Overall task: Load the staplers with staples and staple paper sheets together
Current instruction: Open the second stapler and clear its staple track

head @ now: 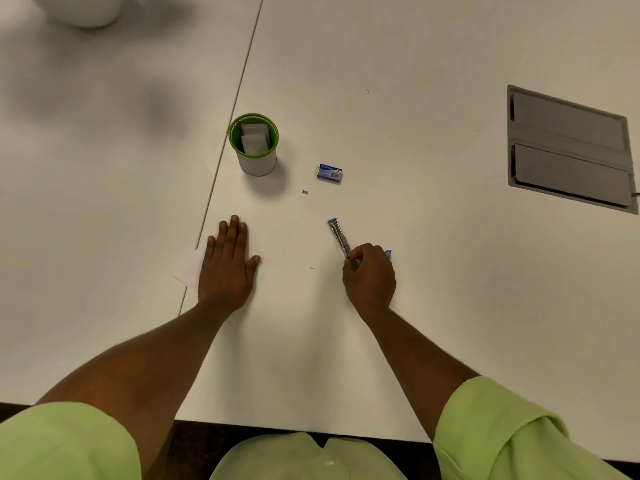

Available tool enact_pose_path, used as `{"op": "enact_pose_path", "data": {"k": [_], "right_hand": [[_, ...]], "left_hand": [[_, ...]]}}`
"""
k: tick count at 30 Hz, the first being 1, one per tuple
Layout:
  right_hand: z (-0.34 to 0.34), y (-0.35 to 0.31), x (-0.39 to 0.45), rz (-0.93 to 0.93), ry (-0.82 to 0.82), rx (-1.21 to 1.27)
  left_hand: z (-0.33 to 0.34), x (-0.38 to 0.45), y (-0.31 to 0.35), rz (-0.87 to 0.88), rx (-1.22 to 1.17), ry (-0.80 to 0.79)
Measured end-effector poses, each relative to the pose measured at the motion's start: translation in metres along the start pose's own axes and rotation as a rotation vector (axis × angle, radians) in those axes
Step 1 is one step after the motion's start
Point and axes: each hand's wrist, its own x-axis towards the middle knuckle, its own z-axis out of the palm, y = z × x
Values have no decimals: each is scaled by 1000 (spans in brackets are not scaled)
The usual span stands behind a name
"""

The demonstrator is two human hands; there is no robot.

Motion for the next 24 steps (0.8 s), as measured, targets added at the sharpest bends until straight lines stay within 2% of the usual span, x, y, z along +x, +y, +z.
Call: {"op": "enact_pose_path", "data": {"k": [6,10,13,17,24], "right_hand": [[6,-7,-16,-182,147,-173],[21,-22,-25,-355,9,-39],[32,-28,-23,-182,-146,93],[39,-28,-15,113,-134,260],[41,-29,-6,131,-205,203]], "left_hand": [[6,0,-1,4,4,57],[6,0,-2,4,15,62],[6,1,-2,6,17,51],[6,1,-3,3,7,48],[6,2,-4,-5,-18,40]]}}
